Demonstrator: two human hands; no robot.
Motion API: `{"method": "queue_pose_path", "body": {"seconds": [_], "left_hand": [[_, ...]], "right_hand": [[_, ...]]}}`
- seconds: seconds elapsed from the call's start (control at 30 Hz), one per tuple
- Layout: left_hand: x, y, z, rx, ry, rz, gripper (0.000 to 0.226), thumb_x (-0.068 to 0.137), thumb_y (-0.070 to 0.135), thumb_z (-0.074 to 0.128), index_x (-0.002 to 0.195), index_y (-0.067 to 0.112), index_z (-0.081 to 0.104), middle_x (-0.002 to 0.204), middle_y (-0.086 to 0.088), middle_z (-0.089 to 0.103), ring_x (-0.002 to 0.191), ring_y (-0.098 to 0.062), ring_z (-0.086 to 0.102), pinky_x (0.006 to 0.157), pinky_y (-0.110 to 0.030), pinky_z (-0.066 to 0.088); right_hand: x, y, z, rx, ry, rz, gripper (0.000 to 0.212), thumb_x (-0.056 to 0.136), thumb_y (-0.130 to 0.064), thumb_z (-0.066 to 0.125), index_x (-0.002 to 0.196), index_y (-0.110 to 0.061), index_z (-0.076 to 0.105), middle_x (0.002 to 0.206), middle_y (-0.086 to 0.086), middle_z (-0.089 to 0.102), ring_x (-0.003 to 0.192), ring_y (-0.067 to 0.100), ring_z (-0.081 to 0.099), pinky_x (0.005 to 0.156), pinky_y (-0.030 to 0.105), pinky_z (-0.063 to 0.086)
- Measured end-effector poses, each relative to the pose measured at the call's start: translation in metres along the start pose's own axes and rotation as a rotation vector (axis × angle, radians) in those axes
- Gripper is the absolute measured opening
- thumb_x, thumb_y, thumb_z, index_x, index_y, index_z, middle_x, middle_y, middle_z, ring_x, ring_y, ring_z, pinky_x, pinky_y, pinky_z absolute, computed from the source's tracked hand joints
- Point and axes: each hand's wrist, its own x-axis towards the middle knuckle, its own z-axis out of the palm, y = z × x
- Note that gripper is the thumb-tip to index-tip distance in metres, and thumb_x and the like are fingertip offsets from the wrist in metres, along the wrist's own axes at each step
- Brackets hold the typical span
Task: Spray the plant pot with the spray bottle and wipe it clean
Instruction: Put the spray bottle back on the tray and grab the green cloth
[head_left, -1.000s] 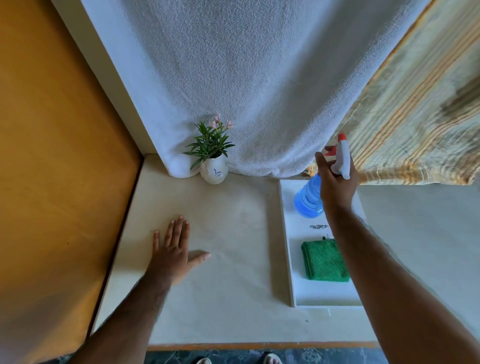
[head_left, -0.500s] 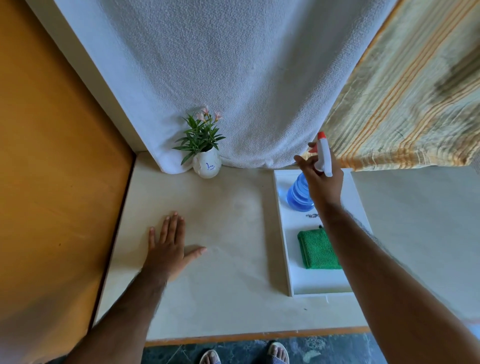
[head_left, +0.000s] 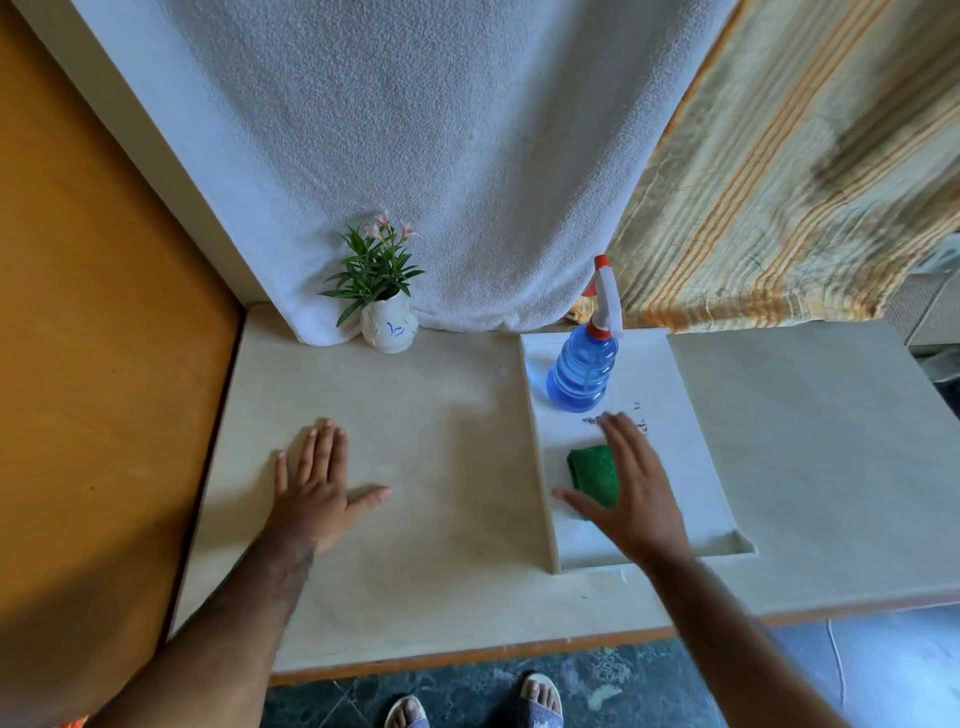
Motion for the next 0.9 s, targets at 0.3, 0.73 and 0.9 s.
{"method": "queue_pose_path", "body": {"seconds": [0.3, 0.73, 0.9], "left_hand": [[0.002, 0.0, 0.001, 0.003, -0.017, -0.008, 0.13, 0.057, 0.102, -0.006, 0.159, 0.022, -0.011, 0.169, 0.002, -0.021, 0.155, -0.017, -0.017, 0.124, -0.058, -0.008], [0.001, 0.005, -0.001, 0.021, -0.032, -0.005, 0.134, 0.054, 0.103, -0.01, 0.158, 0.018, -0.016, 0.169, 0.0, -0.023, 0.156, -0.018, -0.017, 0.125, -0.058, -0.008], [-0.001, 0.005, -0.002, 0.027, -0.022, -0.007, 0.134, 0.054, 0.102, -0.011, 0.158, 0.018, -0.017, 0.169, 0.0, -0.023, 0.155, -0.018, -0.018, 0.125, -0.058, -0.009]], "right_hand": [[-0.027, 0.023, -0.005, -0.269, -0.313, -0.086, 0.091, 0.085, -0.052, 0.077, 0.156, -0.009, 0.038, 0.164, 0.011, 0.032, 0.153, 0.025, 0.026, 0.123, 0.044, 0.029], [-0.018, 0.021, -0.014, -0.335, -0.243, -0.171, 0.08, 0.063, 0.007, 0.086, 0.139, -0.001, 0.06, 0.143, 0.015, 0.061, 0.129, 0.033, 0.06, 0.1, 0.046, 0.052], [-0.011, 0.016, -0.013, -0.293, -0.197, -0.125, 0.074, 0.062, 0.011, 0.083, 0.133, -0.004, 0.066, 0.133, 0.011, 0.069, 0.12, 0.029, 0.068, 0.094, 0.045, 0.056]]}}
